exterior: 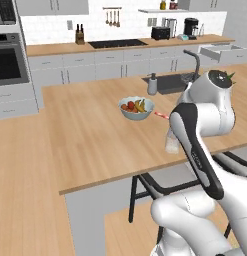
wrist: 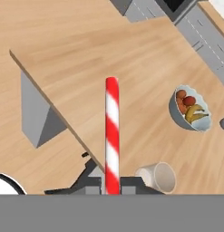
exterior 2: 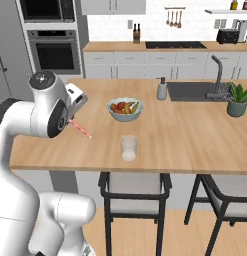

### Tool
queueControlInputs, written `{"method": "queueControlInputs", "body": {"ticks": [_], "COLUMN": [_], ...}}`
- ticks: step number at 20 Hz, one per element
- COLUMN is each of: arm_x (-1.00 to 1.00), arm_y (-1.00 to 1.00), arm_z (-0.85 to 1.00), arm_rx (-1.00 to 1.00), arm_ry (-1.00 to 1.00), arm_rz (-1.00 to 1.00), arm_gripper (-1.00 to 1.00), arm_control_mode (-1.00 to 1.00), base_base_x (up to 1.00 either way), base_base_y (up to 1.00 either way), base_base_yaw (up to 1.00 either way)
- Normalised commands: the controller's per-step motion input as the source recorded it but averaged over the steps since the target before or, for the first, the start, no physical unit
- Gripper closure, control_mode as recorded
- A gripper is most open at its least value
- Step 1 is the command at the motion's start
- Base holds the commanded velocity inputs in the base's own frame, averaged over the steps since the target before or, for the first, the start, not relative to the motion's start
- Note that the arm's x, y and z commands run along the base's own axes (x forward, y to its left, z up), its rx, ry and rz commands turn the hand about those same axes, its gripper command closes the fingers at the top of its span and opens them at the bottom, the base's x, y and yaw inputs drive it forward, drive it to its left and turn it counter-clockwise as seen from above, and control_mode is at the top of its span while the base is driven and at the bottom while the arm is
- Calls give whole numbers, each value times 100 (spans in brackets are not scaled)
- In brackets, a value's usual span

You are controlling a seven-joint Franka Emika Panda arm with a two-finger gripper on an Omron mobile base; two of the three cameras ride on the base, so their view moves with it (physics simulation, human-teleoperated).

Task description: Take a straw from the drawer in front and place it inside the glass cup on the dining counter.

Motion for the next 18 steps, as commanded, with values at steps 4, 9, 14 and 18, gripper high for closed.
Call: {"method": "queueControlInputs", "body": {"ticks": [4, 9, 14, 18], "arm_x": [31, 39, 31, 28], "arm_y": [-41, -33, -8, -11], "arm_z": [-1, 0, 0, 0], "arm_rx": [14, 34, 42, 38], "arm_ry": [0, 0, 0, 0], "arm_rz": [4, 3, 5, 8], "arm_gripper": [100, 100, 100, 100], "arm_control_mode": [-100, -100, -100, -100], "base_base_x": [0, 0, 0, 0], "base_base_y": [0, 0, 0, 0], "base_base_yaw": [0, 0, 0, 0]}}
